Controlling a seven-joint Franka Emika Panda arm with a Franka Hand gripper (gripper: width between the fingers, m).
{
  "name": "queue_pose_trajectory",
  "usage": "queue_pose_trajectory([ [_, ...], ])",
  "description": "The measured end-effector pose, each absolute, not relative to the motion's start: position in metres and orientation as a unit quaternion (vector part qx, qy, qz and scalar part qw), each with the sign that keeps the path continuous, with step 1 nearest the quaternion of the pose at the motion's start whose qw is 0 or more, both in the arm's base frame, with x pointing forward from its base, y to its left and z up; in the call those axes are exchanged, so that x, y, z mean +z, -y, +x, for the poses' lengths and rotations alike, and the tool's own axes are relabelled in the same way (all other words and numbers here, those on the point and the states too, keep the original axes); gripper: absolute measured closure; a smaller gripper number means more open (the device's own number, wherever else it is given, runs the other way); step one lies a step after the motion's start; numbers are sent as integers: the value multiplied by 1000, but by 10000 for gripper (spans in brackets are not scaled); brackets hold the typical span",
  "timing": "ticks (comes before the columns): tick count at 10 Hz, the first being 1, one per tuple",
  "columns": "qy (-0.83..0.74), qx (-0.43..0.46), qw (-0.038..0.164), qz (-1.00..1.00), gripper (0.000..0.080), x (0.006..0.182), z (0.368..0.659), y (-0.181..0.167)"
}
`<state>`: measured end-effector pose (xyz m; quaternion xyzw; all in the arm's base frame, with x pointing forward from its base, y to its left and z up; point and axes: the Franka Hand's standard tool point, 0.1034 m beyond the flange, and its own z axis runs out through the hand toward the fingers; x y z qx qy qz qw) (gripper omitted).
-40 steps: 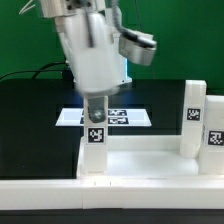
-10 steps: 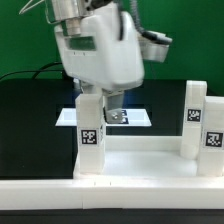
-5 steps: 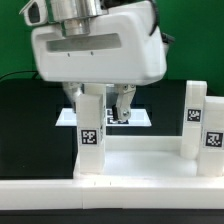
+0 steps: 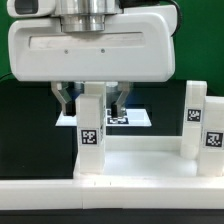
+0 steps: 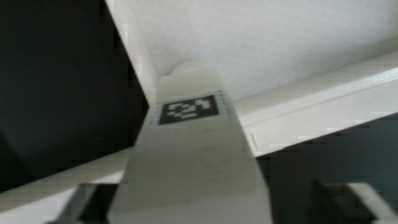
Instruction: Assemble desk
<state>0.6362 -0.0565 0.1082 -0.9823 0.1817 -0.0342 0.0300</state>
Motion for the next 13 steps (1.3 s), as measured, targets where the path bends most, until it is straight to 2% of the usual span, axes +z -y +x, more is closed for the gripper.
queue_pose_trajectory([
  [1, -222, -33, 32, -974, 360, 108, 636, 56],
  [2, -263, -31, 33, -964, 512, 107, 636, 57],
  [4, -321, -29, 34, -946, 511, 107, 636, 58],
  [6, -489, -24, 39, -871, 511, 107, 635, 61],
  [7, -561, -18, 49, -826, 511, 106, 634, 63],
  [9, -721, 8, 82, -688, 510, 105, 631, 66],
  [11, -746, 14, 85, -661, 510, 105, 631, 65],
  [12, -737, 13, 85, -670, 400, 104, 631, 65],
  [13, -716, 12, 83, -693, 243, 105, 631, 64],
])
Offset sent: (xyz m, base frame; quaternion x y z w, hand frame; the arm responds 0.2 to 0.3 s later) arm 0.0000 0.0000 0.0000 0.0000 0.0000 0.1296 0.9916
